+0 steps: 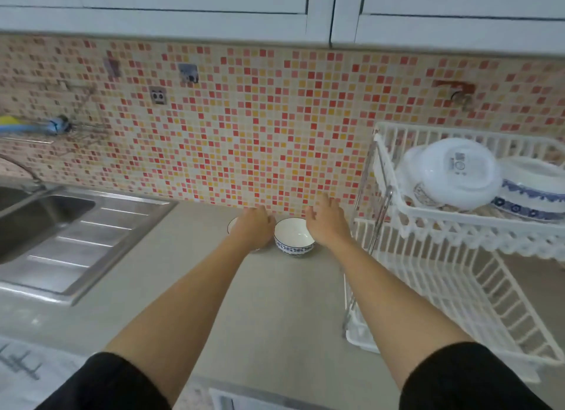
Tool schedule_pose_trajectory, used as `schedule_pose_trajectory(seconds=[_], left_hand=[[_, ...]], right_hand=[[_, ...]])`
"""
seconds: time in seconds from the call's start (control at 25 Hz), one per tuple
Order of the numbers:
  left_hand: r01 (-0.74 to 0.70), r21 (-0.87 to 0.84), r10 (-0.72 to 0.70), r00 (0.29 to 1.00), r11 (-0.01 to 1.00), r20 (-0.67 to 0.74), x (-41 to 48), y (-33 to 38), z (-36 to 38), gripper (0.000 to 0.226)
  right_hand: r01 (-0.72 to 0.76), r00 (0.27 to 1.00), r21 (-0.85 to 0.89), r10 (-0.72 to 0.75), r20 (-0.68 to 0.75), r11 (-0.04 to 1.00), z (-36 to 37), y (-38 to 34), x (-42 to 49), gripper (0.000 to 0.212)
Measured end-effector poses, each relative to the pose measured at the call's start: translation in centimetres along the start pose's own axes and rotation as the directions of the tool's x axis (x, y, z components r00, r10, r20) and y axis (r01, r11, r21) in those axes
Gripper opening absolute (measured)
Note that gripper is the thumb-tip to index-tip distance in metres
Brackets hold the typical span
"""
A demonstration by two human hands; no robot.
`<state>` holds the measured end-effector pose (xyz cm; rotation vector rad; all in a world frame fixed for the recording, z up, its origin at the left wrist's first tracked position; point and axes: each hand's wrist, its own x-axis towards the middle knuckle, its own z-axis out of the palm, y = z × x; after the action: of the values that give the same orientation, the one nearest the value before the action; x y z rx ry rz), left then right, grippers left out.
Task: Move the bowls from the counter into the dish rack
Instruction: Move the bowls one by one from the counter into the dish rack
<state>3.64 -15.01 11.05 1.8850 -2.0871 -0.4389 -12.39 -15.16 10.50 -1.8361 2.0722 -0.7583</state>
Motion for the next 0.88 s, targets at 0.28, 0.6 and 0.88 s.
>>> schedule_pose_trajectory(seconds=[0.28,0.6,0.88], left_hand=[[0.113,-0.124,-0.099,0.988,0.986,0.115,5.7,-3.1,10.2,0.036],[0.287,-0.274,-0.238,0.95,0.918,0.2,12.7,-4.3,17.2,0.038],[0.309,-0.383,-0.223,0.941,0.87,0.253,14.9,-4.1,19.3,0.056]], right_hand=[[-0.339,0.94,0.083,0.334,0.076,0.937,10.3,6.4,5.2,0.054],[-0.535,0.844,0.094,0.535,0.026,0.839,17.2,9.4,10.5,0.053],[-0.618,0.783,0.205,0.569,0.251,0.759,19.6,10.5,12.8,0.046]])
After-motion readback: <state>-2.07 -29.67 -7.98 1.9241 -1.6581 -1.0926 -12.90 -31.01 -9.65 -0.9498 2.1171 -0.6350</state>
